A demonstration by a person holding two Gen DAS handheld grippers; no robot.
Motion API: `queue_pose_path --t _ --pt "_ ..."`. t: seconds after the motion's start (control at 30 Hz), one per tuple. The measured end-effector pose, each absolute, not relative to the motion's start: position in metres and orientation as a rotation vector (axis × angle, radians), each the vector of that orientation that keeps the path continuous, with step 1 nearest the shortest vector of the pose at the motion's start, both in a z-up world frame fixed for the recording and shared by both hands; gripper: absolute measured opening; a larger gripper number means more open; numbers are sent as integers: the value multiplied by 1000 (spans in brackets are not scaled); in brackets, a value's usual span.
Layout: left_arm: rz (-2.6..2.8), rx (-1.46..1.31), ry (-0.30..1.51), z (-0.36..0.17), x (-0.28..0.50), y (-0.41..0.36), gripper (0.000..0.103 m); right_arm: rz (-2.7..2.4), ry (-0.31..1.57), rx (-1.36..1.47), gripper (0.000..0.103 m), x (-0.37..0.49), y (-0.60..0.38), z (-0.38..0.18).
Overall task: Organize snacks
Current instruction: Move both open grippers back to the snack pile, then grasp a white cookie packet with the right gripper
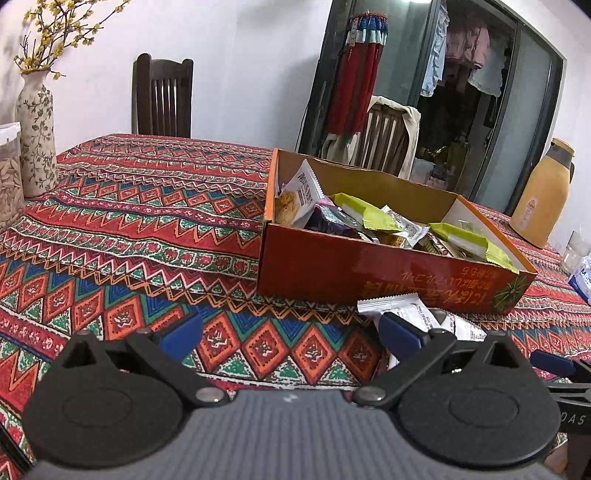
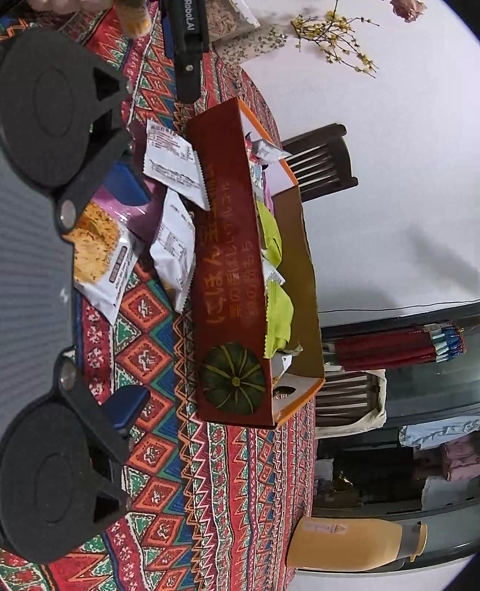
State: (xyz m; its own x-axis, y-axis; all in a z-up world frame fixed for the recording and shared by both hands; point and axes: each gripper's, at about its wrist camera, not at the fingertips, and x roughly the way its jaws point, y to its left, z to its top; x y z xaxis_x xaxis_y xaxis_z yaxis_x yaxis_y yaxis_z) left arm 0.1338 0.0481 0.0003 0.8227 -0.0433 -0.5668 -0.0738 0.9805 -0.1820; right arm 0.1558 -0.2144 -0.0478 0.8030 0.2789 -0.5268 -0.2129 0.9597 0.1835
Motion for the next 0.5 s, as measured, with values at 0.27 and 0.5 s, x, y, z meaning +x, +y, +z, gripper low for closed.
queue_pose_path --t 0.27,0.5 --pt "21 -203 611 0 134 48 103 269 619 108 103 161 -211 -51" --pt "24 -204 612 -1 134 49 103 249 667 90 103 168 -208 -55"
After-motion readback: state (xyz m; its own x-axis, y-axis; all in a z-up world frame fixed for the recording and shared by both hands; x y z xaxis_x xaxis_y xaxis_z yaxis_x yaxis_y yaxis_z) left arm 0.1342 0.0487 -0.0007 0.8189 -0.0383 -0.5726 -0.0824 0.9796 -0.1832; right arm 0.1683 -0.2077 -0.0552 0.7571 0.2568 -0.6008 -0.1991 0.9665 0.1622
